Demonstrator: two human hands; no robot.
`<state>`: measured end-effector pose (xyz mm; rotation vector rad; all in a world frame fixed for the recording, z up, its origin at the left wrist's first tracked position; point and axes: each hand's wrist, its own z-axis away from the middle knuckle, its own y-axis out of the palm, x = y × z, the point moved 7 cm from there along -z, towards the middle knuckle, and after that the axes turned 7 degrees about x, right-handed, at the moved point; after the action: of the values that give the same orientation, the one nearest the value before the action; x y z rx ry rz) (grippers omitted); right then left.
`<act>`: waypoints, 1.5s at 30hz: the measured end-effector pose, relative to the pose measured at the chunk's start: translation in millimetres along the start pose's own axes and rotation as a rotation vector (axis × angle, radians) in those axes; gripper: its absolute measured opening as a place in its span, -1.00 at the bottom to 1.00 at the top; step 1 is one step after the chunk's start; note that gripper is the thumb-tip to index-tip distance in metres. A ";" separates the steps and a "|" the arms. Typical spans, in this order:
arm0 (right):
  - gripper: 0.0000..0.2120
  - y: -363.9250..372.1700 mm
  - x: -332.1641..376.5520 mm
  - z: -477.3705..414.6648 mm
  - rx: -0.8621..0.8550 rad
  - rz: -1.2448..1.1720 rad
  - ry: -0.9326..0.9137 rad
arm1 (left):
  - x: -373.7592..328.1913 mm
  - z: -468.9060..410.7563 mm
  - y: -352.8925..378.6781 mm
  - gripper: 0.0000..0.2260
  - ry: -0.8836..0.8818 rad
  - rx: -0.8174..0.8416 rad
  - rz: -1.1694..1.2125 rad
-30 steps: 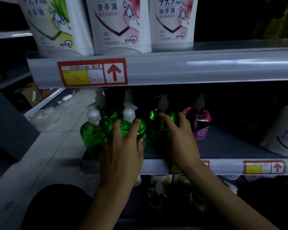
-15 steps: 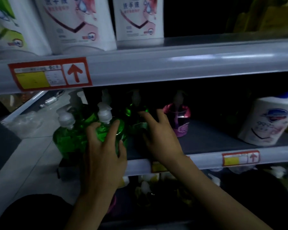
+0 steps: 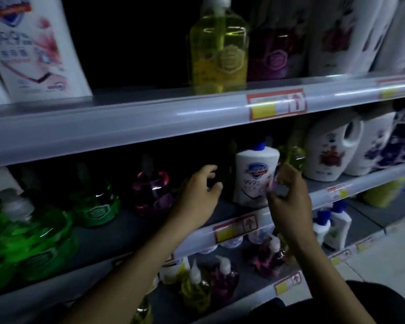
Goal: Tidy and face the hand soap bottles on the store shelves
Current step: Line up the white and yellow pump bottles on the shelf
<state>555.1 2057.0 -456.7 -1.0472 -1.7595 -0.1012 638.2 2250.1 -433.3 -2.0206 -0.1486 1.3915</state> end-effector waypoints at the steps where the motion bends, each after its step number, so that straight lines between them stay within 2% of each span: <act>1: -0.46 5.0 -11.9 -4.7 0.098 -0.051 0.028 | -3.8 -14.0 13.3 -0.59 -0.033 0.047 0.051; 4: -0.57 19.0 -30.0 -8.9 0.273 -0.159 0.096 | -9.3 -35.9 42.0 -0.55 -0.106 0.154 0.157; 9: -0.67 14.4 -21.5 -2.3 0.232 -0.095 0.004 | -4.9 -33.5 41.6 -0.48 -0.094 0.128 0.169; 11: -0.65 11.9 -14.2 3.8 0.250 -0.144 -0.045 | -8.6 -21.9 34.3 -0.50 -0.035 0.111 0.186; 13: -0.53 7.9 -0.2 13.0 0.256 -0.175 -0.107 | -11.0 -7.6 21.9 -0.52 0.052 0.062 0.176; 15: -0.42 3.6 20.0 24.2 0.246 -0.176 -0.172 | -19.4 12.5 2.7 -0.44 0.163 -0.013 0.114; 17: -0.46 -1.2 44.2 34.9 0.220 -0.193 -0.215 | -31.4 34.9 -21.3 -0.36 0.232 -0.087 0.063; 20: -0.52 -15.6 90.9 53.3 0.144 -0.230 -0.284 | -65.8 77.3 -61.7 -0.40 0.337 -0.160 -0.039; 23: -0.47 -24.2 153.6 71.7 0.088 -0.261 -0.418 | -102.6 113.4 -107.2 -0.45 0.470 -0.262 -0.137; 25: -0.37 -21.8 204.8 76.2 0.053 -0.281 -0.542 | -124.5 129.3 -147.4 -0.45 0.540 -0.326 -0.190; 27: -0.38 -17.7 243.3 72.9 0.011 -0.332 -0.641 | -143.3 140.1 -183.9 -0.48 0.562 -0.376 -0.229; 31: -0.64 10.0 305.8 37.0 0.063 -0.445 -0.707 | -160.0 143.6 -246.0 -0.60 0.535 -0.490 -0.238; 34: -0.64 36.2 341.8 16.3 0.183 -0.450 -0.740 | -153.8 135.1 -274.7 -0.69 0.477 -0.621 -0.300; 37: -0.68 60.7 353.4 5.4 0.314 -0.458 -0.716 | -139.9 125.9 -286.9 -0.77 0.363 -0.676 -0.305; 41: -0.63 79.8 353.8 -1.0 0.429 -0.380 -0.685 | -121.6 121.9 -288.9 -0.70 0.212 -0.697 -0.347; 45: -0.64 86.2 355.7 -5.7 0.462 -0.325 -0.699 | -125.1 130.1 -294.4 -0.67 0.130 -0.725 -0.504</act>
<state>589.7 2319.3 -203.8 -0.4656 -2.4144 0.5062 551.9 2480.3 -190.8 -2.3820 -1.1570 0.9424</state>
